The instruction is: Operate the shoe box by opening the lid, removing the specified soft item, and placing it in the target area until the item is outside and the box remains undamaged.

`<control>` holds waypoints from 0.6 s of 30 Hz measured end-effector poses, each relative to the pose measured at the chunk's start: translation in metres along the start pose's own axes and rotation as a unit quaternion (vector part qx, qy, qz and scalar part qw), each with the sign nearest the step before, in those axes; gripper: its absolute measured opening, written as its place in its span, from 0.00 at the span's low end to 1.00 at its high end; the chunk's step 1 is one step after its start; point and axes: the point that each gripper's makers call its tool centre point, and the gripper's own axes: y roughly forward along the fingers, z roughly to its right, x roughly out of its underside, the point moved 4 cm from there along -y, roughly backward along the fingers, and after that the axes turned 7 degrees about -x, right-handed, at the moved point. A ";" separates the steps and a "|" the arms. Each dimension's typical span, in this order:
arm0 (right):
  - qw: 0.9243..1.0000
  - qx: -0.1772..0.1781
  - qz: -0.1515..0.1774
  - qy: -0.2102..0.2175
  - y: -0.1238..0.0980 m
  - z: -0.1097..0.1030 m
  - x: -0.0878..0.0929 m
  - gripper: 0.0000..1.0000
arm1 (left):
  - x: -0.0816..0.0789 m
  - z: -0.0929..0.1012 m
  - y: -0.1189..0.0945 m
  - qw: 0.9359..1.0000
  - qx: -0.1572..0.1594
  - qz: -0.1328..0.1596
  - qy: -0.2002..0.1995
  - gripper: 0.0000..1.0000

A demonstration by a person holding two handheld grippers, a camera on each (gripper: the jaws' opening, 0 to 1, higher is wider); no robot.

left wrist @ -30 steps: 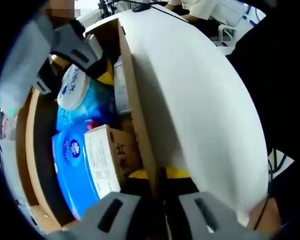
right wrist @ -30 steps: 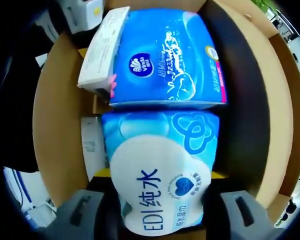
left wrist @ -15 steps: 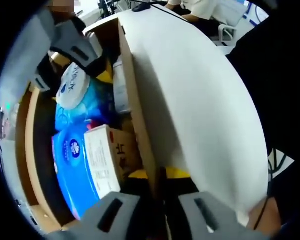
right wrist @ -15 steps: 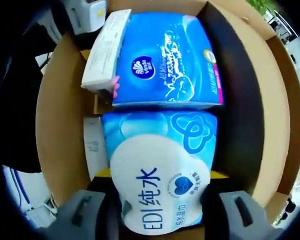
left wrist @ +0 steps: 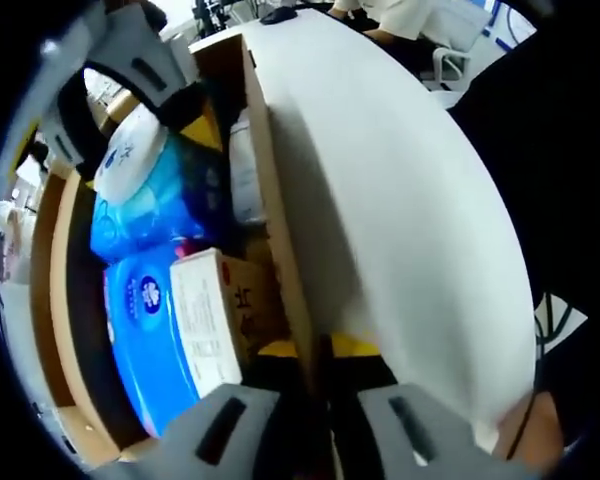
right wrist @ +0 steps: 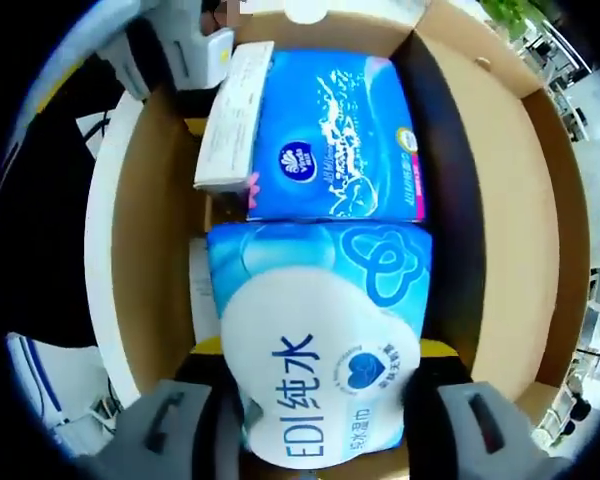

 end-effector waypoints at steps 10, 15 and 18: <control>1.000 0.012 -0.004 -0.004 -0.019 -0.002 -0.002 0.64 | -0.001 0.001 0.000 1.000 0.001 -0.001 -0.005 0.04; 0.999 0.030 0.012 -0.005 -0.039 -0.001 -0.008 0.64 | -0.001 0.001 0.000 1.000 0.001 -0.001 -0.003 0.04; 0.999 0.036 0.020 -0.003 -0.053 -0.001 -0.011 0.64 | -0.001 0.001 0.000 1.000 0.002 -0.001 -0.004 0.04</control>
